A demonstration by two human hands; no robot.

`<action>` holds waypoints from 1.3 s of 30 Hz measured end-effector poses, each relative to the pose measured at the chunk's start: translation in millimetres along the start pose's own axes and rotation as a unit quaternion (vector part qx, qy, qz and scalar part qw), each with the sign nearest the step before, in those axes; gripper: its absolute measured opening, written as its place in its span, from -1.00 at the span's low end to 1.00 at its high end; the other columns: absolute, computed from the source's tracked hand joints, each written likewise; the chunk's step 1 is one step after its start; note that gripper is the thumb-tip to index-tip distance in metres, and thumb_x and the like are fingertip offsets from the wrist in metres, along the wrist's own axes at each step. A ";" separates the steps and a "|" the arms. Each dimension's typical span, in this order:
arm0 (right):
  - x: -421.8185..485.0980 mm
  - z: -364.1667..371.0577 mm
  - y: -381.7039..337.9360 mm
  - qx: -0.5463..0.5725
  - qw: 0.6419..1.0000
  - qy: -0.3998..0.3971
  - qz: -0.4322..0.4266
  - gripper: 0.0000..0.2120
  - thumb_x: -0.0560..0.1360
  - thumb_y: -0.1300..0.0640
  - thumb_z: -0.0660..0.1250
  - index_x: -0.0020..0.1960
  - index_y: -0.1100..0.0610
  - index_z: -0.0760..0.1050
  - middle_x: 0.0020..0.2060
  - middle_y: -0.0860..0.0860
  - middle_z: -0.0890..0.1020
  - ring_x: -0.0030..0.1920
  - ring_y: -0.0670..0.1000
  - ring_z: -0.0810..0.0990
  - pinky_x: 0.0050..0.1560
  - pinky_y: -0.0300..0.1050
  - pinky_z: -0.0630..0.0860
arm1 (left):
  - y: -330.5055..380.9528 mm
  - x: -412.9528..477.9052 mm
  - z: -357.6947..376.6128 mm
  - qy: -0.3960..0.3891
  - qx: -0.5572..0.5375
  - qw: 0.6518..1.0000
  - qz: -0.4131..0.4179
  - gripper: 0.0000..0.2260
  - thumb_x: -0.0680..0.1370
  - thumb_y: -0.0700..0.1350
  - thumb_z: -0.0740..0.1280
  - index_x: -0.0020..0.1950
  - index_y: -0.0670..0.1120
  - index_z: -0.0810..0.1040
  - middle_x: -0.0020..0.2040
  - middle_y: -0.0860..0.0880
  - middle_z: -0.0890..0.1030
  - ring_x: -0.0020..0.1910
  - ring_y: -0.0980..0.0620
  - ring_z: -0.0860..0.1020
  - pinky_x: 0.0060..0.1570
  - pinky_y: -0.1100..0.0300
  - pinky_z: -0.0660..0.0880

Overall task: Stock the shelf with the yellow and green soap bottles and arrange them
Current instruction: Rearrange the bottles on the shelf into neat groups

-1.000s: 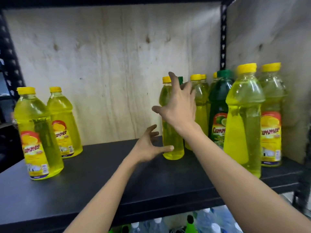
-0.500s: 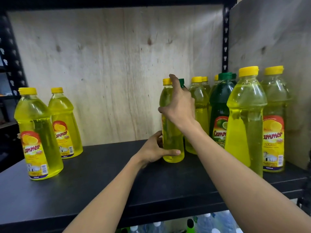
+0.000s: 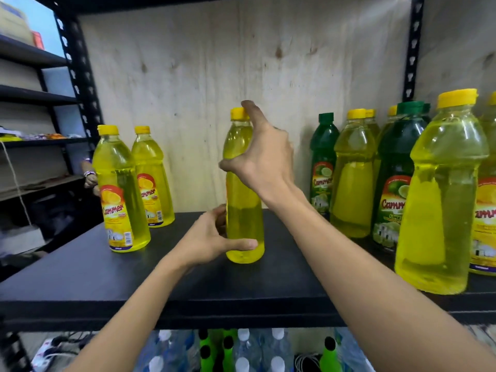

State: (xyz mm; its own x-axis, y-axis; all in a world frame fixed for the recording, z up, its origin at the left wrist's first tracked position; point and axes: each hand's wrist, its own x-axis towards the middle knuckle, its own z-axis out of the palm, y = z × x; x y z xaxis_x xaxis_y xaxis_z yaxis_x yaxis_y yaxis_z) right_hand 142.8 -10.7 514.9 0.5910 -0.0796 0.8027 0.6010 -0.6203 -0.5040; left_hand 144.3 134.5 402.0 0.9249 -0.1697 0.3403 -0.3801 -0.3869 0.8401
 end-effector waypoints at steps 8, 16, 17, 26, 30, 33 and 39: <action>-22.5 53.2 -79.5 0.100 0.992 -0.052 -0.056 -0.06 0.18 -0.01 0.59 0.48 -0.16 0.26 -0.12 0.01 0.65 -0.15 0.14 0.64 -0.10 -0.09 0.56 | -13.7 -80.1 -80.2 0.129 0.001 0.992 -0.013 -0.25 0.07 0.12 0.70 0.21 0.02 0.58 0.07 0.05 0.72 0.07 0.09 0.69 -0.02 0.32 0.59; -37.6 107.1 -130.6 0.139 0.980 -0.097 -0.102 -0.01 0.19 0.00 0.61 0.53 -0.10 0.24 -0.15 0.02 0.66 -0.12 0.13 0.65 -0.12 -0.10 0.56 | -38.0 -119.0 -138.3 0.199 0.008 0.980 -0.022 -0.44 0.15 -0.16 0.62 0.14 -0.06 0.62 0.03 -0.05 0.74 0.00 0.06 0.71 -0.14 0.32 0.61; -37.5 111.9 -135.1 0.135 0.979 -0.105 -0.107 0.00 0.19 -0.02 0.62 0.54 -0.09 0.22 -0.15 0.01 0.66 -0.11 0.12 0.65 -0.12 -0.11 0.56 | -40.8 -121.6 -143.0 0.202 0.008 0.979 -0.023 -0.46 0.16 -0.15 0.63 0.12 -0.04 0.63 0.04 -0.05 0.74 0.01 0.05 0.71 -0.14 0.32 0.61; -45.0 137.5 -156.0 0.125 0.976 -0.127 -0.121 0.04 0.23 -0.10 0.62 0.57 -0.09 0.14 0.07 0.08 0.60 0.05 0.13 0.62 0.01 -0.07 0.56 | -56.7 -139.2 -183.4 0.176 0.011 0.984 -0.037 -0.31 0.14 0.06 0.71 0.23 0.06 0.61 0.12 -0.07 0.71 0.09 -0.04 0.69 -0.05 0.22 0.62; -50.1 139.1 -159.5 0.136 0.975 -0.138 -0.113 0.08 0.19 -0.12 0.65 0.55 -0.08 0.12 0.18 0.12 0.53 0.14 0.19 0.57 0.03 0.00 0.58 | -61.0 -141.4 -189.3 0.171 0.008 0.984 -0.046 -0.33 0.13 0.10 0.71 0.21 0.14 0.61 0.15 -0.05 0.70 0.11 -0.02 0.68 -0.04 0.23 0.62; -52.1 138.1 -156.1 0.177 0.966 -0.172 -0.077 0.25 0.09 -0.17 0.68 0.57 -0.11 0.01 0.26 0.18 0.46 0.24 0.26 0.49 0.06 0.05 0.56 | -65.0 -143.0 -191.2 0.148 -0.066 0.986 -0.038 -0.37 0.23 0.05 0.68 0.27 0.11 0.59 0.22 -0.10 0.66 0.17 -0.05 0.66 0.01 0.19 0.62; -58.6 139.5 -136.9 0.240 0.950 -0.193 -0.051 0.12 0.14 -0.14 0.67 0.54 -0.03 0.16 0.27 0.14 0.52 0.28 0.15 0.49 0.13 -0.03 0.48 | -70.4 -144.9 -195.2 0.126 -0.088 0.988 -0.033 -0.39 0.32 -0.10 0.60 0.35 0.03 0.54 0.29 -0.16 0.61 0.25 -0.11 0.61 0.09 0.14 0.60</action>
State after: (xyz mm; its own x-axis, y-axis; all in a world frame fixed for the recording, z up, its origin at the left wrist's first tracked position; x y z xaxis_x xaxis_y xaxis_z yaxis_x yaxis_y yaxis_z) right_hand 100.9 187.8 492.4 0.6138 0.3107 0.7257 0.7874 -0.1753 -0.5909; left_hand 39.2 363.2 375.9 0.9295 0.0897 0.3578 -0.3316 -0.2216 0.9170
